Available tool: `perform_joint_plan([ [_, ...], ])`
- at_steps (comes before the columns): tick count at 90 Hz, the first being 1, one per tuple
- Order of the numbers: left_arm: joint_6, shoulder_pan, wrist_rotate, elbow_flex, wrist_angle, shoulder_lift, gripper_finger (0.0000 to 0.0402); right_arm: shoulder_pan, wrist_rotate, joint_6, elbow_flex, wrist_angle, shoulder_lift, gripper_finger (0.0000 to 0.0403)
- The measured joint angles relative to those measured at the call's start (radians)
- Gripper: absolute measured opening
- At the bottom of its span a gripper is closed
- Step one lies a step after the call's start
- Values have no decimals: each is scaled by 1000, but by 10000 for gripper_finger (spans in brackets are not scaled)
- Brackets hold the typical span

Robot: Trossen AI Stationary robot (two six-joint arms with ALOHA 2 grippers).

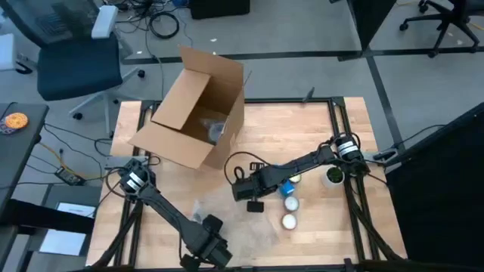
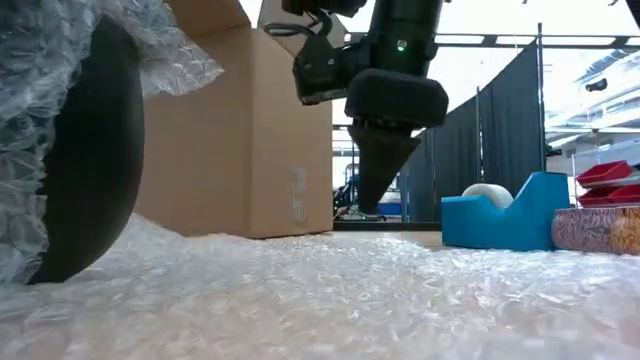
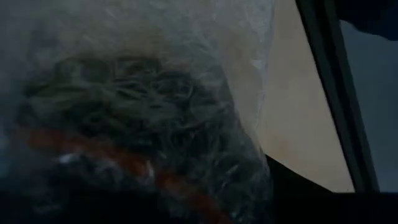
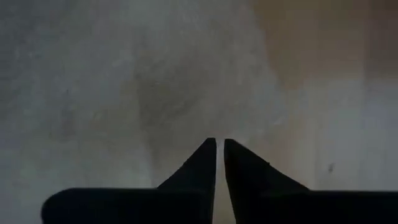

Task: Wrap mug
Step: Wrap the mug with the bubble wrap

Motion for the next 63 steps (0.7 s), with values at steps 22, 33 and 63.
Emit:
perform_joint_plan([
  [22,22,-5,-55,-31,-38,-2,92,-24,-104,115,0,-34,0,98],
  [33,59,-5,-92,-78,-81,-6,118,-13,-93,173,0,-109,0,128],
  [63,77,-14,-103,-82,-112,-16,152,0,-61,340,-35,-60,-1,183],
])
